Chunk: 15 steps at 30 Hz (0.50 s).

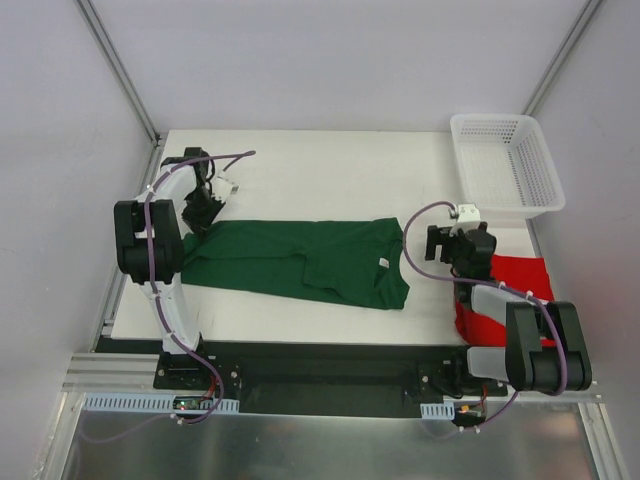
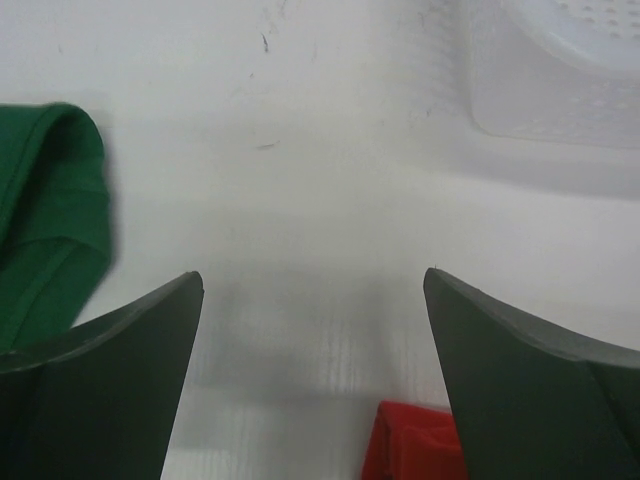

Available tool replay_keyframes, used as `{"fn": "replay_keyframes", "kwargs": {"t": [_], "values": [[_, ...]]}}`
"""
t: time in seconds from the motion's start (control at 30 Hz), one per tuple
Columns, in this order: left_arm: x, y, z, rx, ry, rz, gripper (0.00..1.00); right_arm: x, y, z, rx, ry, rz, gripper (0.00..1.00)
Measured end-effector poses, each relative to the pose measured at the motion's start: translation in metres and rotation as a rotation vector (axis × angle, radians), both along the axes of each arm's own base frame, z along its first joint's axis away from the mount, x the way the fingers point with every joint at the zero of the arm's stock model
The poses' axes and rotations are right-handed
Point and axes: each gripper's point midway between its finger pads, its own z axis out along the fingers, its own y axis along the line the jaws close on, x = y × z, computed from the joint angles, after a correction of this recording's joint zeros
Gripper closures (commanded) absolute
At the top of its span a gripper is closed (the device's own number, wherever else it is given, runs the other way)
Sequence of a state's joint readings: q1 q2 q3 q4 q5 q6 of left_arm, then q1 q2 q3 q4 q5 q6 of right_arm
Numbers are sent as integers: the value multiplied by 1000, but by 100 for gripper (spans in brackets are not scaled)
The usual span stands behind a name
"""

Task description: Fold and stack the t-shirts

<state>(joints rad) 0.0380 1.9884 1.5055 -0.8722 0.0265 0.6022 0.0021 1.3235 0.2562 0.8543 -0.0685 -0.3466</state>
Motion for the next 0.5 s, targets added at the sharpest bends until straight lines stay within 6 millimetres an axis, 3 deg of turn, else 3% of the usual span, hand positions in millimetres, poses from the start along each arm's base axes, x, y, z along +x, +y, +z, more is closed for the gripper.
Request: {"fn": "replay_keyframes", "kwargs": {"t": [0.07, 0.13, 0.23, 0.33, 0.4, 0.43, 0.5], "values": [[1, -1, 2, -5, -8, 4, 100, 4, 5, 5, -43, 102, -12, 4], [1, -3, 4, -16, -14, 7, 100, 18, 23, 29, -56, 150, 29, 4], [1, -5, 6, -24, -19, 7, 100, 55, 54, 115, -23, 124, 71, 4], [1, -5, 6, -28, -19, 7, 100, 77, 86, 178, 65, 76, 128, 4], [1, -6, 6, -32, -20, 7, 100, 80, 101, 177, 108, 122, 154, 4], [1, -7, 6, -35, -20, 7, 100, 80, 107, 164, 118, 175, 161, 4], [2, -8, 6, -44, -21, 7, 100, 75, 117, 120, 122, 329, 163, 4]]}}
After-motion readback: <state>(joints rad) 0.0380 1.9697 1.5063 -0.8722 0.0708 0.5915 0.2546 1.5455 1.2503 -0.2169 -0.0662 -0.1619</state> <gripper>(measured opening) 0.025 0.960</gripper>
